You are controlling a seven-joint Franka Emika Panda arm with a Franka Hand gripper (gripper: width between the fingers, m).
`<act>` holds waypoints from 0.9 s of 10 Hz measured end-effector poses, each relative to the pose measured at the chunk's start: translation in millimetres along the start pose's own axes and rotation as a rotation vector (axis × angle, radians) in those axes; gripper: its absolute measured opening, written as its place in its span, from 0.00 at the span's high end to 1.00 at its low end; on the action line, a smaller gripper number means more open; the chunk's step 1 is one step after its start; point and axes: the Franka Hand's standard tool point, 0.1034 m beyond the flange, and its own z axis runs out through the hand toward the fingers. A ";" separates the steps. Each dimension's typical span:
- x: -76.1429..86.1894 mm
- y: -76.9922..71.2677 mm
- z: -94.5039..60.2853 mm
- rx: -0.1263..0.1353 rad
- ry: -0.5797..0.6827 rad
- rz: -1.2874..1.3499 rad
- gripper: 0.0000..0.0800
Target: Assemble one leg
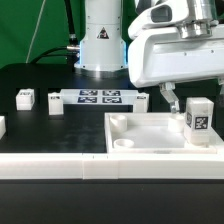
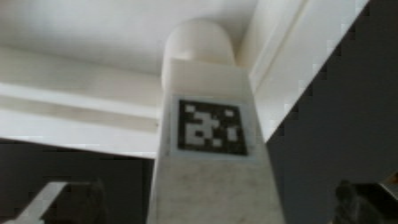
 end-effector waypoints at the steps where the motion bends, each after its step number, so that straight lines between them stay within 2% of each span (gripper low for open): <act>1: 1.8 4.7 0.2 0.017 -0.100 0.029 0.19; 2: 4.2 8.4 0.0 0.030 -0.178 0.045 0.19; 4: -2.9 6.9 -2.0 0.071 -0.348 0.048 0.19; 5: 2.1 8.9 -1.2 0.087 -0.406 0.050 0.19; 7: 4.3 9.4 0.3 0.085 -0.393 0.051 0.19; 8: 4.3 9.4 0.3 0.085 -0.393 0.052 0.34; 9: 4.2 9.4 0.4 0.085 -0.393 0.052 0.34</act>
Offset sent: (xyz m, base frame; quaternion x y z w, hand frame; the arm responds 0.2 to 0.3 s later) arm 0.0042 -0.0133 -0.0014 -0.0070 -0.2256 -0.0103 0.9741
